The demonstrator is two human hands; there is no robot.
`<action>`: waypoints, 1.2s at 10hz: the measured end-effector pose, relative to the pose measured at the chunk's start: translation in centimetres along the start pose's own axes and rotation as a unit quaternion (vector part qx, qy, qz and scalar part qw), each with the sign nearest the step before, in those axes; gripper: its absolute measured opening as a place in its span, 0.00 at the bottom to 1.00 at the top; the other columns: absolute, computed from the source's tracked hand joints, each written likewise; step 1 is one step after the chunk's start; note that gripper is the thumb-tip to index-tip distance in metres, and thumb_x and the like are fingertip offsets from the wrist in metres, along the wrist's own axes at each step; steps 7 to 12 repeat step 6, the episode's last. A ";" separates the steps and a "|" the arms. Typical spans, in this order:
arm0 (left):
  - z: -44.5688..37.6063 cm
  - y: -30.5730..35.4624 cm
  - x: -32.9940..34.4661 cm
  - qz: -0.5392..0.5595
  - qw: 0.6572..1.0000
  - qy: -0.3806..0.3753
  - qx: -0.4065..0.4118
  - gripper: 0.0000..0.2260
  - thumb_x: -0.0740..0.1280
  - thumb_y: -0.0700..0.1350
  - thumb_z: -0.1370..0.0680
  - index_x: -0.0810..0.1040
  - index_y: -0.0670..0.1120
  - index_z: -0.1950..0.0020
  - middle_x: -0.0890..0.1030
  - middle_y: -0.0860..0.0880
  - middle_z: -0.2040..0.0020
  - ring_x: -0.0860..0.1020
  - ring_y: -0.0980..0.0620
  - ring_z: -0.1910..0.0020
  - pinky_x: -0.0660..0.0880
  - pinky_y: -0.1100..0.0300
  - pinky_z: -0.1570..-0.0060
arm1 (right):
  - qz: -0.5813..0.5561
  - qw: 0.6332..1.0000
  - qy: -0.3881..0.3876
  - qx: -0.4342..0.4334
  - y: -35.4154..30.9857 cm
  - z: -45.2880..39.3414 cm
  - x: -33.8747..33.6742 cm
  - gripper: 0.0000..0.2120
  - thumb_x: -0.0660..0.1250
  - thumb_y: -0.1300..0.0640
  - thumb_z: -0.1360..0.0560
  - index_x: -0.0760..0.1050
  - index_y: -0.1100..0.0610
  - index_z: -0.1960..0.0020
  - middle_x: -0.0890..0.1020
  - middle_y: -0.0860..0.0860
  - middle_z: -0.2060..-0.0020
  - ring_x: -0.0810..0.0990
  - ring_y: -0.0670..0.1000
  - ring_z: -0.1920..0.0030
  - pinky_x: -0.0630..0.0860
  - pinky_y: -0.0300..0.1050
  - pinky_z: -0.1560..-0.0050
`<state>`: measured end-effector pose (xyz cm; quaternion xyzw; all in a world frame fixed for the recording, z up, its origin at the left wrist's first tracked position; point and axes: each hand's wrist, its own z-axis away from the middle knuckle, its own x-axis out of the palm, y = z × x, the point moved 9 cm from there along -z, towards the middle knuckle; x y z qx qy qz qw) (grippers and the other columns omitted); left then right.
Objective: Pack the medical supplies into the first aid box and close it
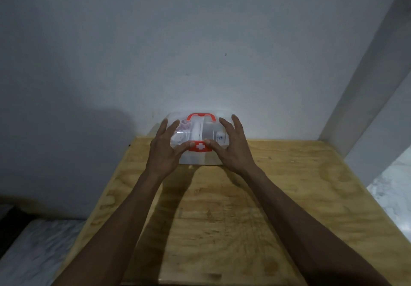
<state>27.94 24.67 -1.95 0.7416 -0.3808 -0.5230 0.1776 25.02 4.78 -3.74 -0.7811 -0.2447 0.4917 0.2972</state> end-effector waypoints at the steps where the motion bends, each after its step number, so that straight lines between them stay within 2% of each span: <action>1: 0.0 -0.1 0.0 0.001 1.000 0.003 0.001 0.33 0.70 0.59 0.27 0.67 0.50 0.25 0.61 0.48 0.22 0.64 0.45 0.25 0.67 0.46 0.32 | -0.002 1.000 0.000 0.000 0.0 0.0 0.1 0.39 0.65 0.33 0.27 0.57 0.46 0.23 0.48 0.48 0.20 0.52 0.53 0.22 0.60 0.59 0.27; 3: -0.2 -0.4 0.2 -0.009 1.000 -0.003 -0.007 0.33 0.69 0.60 0.26 0.66 0.51 0.24 0.61 0.48 0.21 0.62 0.45 0.24 0.65 0.44 0.31 | -0.003 1.000 -0.007 0.007 -0.1 -0.1 -0.1 0.39 0.65 0.33 0.28 0.57 0.47 0.23 0.48 0.48 0.20 0.52 0.54 0.22 0.60 0.60 0.27; 5: 0.4 -0.1 -0.1 -0.082 0.996 0.017 -0.023 0.33 0.68 0.64 0.27 0.67 0.53 0.26 0.63 0.47 0.23 0.63 0.44 0.26 0.66 0.43 0.32 | 0.022 0.999 -0.034 0.017 -0.6 0.4 -0.4 0.38 0.64 0.34 0.27 0.56 0.46 0.22 0.48 0.49 0.20 0.51 0.54 0.21 0.57 0.61 0.26; 6: 1.5 0.7 -0.6 -0.080 0.996 0.030 -0.027 0.32 0.69 0.63 0.27 0.68 0.53 0.27 0.63 0.46 0.23 0.64 0.44 0.26 0.67 0.42 0.33 | 0.014 0.999 -0.023 0.020 -0.8 2.4 -1.6 0.37 0.64 0.35 0.26 0.56 0.45 0.23 0.51 0.48 0.20 0.53 0.54 0.22 0.58 0.60 0.27; 12: 1.5 0.7 -0.6 -0.080 0.996 0.030 -0.027 0.32 0.69 0.63 0.27 0.68 0.53 0.27 0.63 0.46 0.23 0.64 0.44 0.26 0.67 0.42 0.33 | 0.014 0.999 -0.023 0.020 -0.8 2.4 -1.6 0.37 0.64 0.35 0.26 0.56 0.45 0.23 0.51 0.48 0.20 0.53 0.54 0.22 0.58 0.60 0.27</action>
